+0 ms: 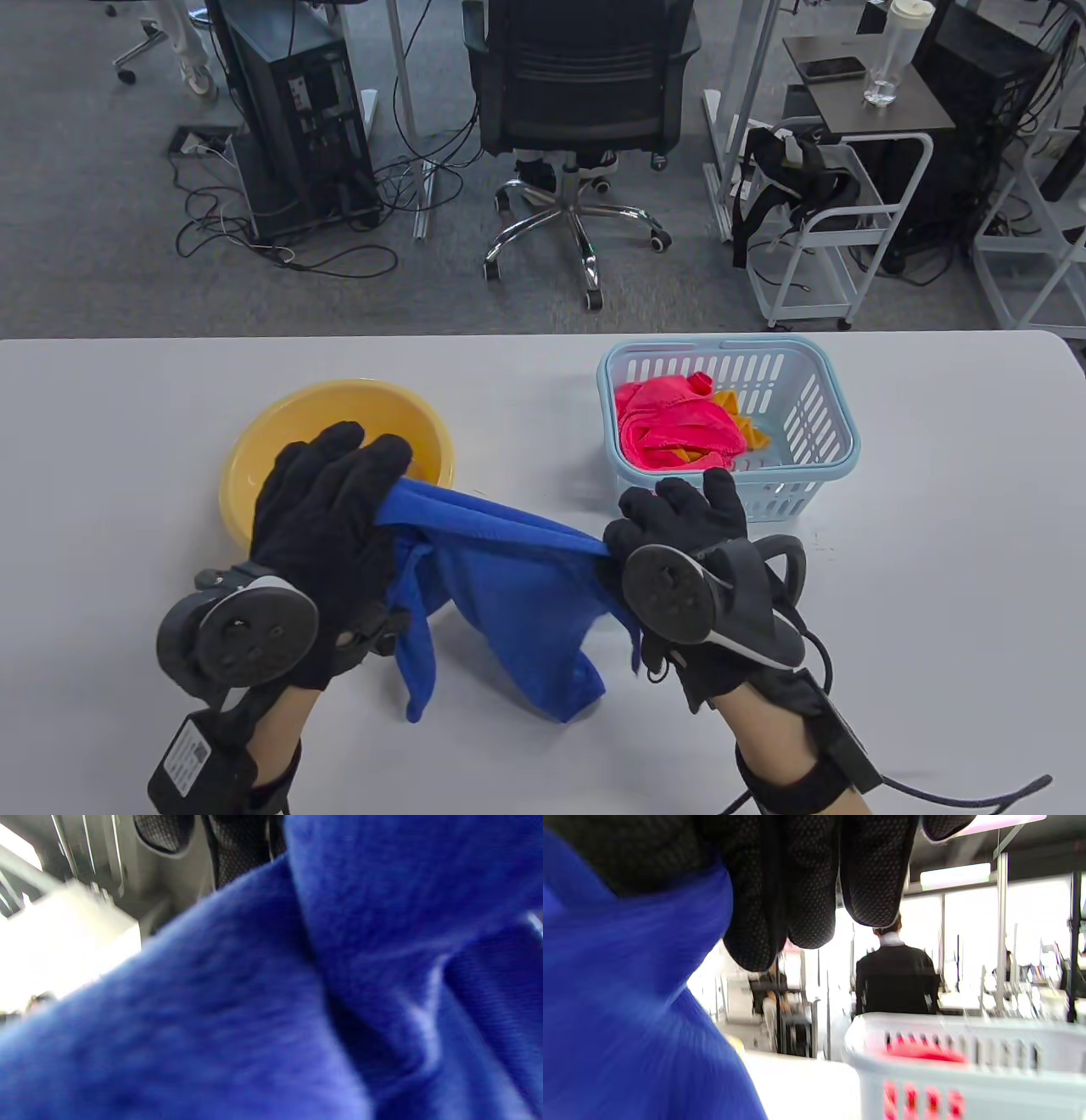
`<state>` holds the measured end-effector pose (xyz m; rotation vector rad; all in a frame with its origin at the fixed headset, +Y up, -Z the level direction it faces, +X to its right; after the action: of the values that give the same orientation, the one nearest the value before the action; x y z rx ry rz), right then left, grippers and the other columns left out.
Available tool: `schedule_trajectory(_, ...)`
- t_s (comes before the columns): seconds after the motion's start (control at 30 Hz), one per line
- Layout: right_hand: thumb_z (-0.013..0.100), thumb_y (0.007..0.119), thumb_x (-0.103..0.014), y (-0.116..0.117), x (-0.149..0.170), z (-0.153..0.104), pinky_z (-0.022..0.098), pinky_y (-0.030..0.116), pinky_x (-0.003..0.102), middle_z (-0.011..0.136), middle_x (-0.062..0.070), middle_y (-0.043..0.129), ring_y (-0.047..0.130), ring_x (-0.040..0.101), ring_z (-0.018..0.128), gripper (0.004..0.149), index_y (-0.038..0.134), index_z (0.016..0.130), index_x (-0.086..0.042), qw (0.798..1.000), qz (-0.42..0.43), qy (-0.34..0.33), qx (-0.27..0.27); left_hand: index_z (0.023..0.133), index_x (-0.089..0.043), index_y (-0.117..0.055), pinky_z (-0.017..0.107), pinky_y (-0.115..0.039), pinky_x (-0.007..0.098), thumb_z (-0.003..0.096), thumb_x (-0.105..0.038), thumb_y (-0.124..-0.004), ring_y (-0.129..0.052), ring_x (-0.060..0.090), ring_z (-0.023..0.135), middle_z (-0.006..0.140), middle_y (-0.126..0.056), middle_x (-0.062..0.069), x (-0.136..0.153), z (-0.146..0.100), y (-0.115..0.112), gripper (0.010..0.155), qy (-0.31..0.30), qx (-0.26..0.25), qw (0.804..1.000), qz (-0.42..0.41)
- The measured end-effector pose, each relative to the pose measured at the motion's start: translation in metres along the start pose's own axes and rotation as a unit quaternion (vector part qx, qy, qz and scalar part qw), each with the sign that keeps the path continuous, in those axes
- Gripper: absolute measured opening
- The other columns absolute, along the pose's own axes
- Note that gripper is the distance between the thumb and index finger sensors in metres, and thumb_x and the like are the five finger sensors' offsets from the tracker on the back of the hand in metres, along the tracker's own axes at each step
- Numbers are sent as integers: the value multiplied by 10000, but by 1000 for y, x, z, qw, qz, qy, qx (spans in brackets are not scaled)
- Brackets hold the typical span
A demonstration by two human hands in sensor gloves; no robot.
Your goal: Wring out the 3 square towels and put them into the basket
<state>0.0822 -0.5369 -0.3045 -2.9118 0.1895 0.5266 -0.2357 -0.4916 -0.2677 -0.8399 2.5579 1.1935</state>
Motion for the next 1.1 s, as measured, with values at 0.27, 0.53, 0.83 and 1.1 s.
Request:
schedule_trajectory(0.27, 574, 757, -354, -67, 47, -33, 757, 316, 712, 1042, 66, 754, 695, 441, 966, 406, 831, 906, -132, 961, 136, -12, 240, 944, -574, -695, 817, -533, 530, 534, -530, -783, -741, 260, 1066, 956, -834, -252, 20, 7, 15, 422, 19, 35, 985, 168)
schedule_trajectory(0.53, 554, 748, -169, -87, 59, -52, 756, 390, 693, 1008, -46, 807, 749, 371, 967, 285, 922, 702, -338, 898, 258, -92, 344, 926, -603, -716, 856, -445, 551, 502, -590, -786, -607, 237, 1156, 1034, -759, -255, -5, 4, 0, 431, -106, 92, 990, 28)
schedule_trajectory(0.83, 560, 814, -256, -54, -17, 53, 740, 185, 713, 1192, -4, 508, 436, 440, 1100, 352, 866, 867, -418, 786, 558, -249, 96, 1010, -624, -547, 871, -318, 571, 496, -645, -757, -396, 268, 1222, 1183, -507, -248, -9, -16, -64, 555, -31, 202, 894, -399)
schedule_trajectory(1.1, 564, 798, -300, -27, -83, 69, 728, 173, 707, 1189, 28, 473, 420, 454, 1088, 501, 658, 1041, -360, 831, 501, -238, 33, 1027, -380, -642, 830, -489, 519, 510, -647, -729, -743, 215, 1018, 857, -869, -169, 0, -32, -105, 588, 34, 270, 848, -455)
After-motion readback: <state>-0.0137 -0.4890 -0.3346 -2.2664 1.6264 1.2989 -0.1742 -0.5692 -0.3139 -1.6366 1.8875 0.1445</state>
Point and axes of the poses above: the tracker on the back of each hand, its own x axis roughly to the little-finger side, its own z axis roughly from the wrist to the fingertips, y = z × x, the point moved 5 cm from there along z, roughly from the wrist to the fingertips
